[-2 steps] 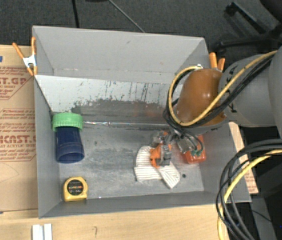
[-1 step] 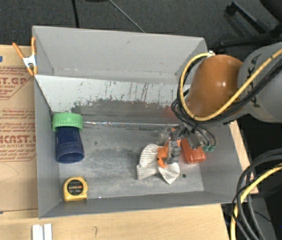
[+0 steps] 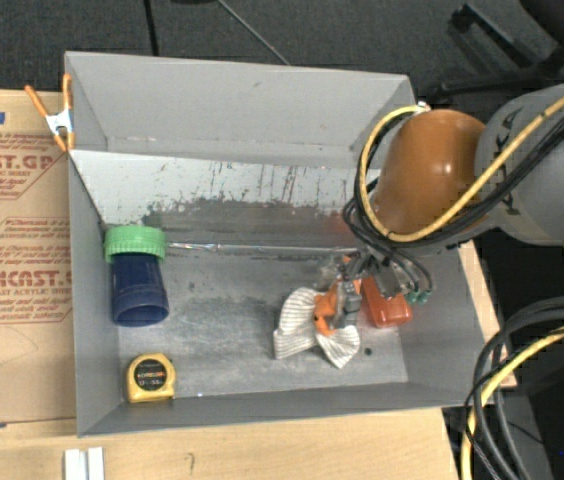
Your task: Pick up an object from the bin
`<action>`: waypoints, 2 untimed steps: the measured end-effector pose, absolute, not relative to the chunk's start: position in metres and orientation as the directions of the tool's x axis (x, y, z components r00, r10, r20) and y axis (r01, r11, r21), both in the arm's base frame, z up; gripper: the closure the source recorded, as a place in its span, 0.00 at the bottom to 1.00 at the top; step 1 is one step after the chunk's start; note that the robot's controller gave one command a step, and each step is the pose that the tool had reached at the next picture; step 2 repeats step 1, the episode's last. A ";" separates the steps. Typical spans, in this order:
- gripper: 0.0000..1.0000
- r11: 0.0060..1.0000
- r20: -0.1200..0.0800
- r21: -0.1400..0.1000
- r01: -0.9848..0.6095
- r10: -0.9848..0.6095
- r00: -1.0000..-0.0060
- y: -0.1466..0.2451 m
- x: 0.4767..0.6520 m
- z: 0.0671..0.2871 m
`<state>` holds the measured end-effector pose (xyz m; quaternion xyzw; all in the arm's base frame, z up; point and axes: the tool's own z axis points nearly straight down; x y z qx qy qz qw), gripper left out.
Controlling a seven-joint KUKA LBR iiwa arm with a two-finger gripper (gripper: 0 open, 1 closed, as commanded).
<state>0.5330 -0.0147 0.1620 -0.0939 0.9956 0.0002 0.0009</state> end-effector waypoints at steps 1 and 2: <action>1.00 0.985 -0.003 0.000 -0.174 -0.174 -0.985 -0.022 0.538 0.247; 1.00 0.985 -0.003 0.000 -0.174 -0.174 -0.985 -0.022 0.538 0.247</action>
Offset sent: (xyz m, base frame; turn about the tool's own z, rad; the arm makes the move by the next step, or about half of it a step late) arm 0.0000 0.0000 0.0000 0.0000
